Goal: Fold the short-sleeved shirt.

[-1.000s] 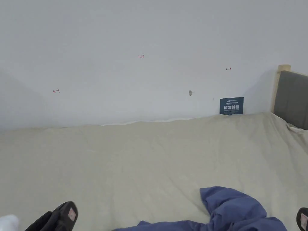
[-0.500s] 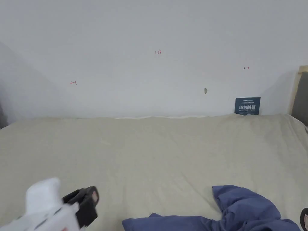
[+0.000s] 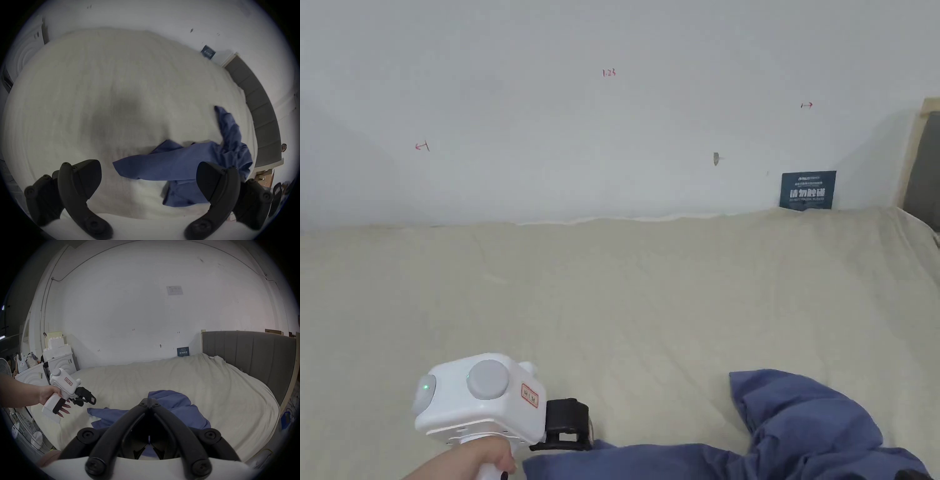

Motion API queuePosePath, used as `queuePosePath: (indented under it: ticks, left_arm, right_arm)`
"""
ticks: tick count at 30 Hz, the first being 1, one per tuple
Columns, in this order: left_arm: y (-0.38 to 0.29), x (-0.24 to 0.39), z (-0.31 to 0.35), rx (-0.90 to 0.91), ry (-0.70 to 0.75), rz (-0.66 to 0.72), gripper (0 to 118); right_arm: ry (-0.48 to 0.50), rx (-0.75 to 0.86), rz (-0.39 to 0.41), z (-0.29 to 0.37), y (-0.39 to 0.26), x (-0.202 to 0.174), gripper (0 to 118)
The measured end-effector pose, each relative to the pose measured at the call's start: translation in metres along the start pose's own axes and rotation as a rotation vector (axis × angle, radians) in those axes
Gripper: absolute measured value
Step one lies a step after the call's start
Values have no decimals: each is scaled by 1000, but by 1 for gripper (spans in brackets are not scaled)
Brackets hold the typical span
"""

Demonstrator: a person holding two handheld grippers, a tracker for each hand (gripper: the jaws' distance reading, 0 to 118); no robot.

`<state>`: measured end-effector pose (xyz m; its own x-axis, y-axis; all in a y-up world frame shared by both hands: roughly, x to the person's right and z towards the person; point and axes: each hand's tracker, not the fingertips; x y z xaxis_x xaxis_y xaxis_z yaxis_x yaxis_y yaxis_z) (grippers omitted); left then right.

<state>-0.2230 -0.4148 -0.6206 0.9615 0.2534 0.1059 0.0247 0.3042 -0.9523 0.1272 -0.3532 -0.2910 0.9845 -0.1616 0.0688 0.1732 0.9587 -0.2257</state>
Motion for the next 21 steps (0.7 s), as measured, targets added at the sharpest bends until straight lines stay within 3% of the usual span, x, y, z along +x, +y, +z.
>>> queuePosePath:
  ticks: [7, 10, 11, 12, 13, 14, 15, 19, 21]
  left_arm:
    - [1, 4, -35, -73, 40, -10, 117]
    - [-9, 25, -40, -78, -22, -29, 91]
    - [-13, 30, -35, -47, 120, -125, 81]
    - [-15, 41, -35, -33, 135, -190, 68]
    - [-17, 44, -32, -10, 151, -242, 51]
    - [-19, 45, -27, 4, 133, -247, 13]
    - [-20, 44, -23, 16, 75, -219, 6]
    - [-23, 39, -15, 11, 11, -206, 6]
    - [-24, 39, -6, 53, 43, -255, 6]
  right_arm:
    - [12, -70, -29, -17, -16, 6, 0]
    - [18, -88, -39, -20, -23, 6, 0]
    - [21, -94, -42, -22, -26, 5, 0]
    - [20, -100, -43, -24, -29, 4, 0]
    - [19, -105, -46, -25, -30, 4, 0]
    - [17, -109, -52, -27, -31, 3, 0]
    - [16, -111, -61, -27, -31, 3, 0]
    - [19, -90, -72, -31, -22, 9, 0]
    - [78, -67, -153, -44, 1, 30, 0]
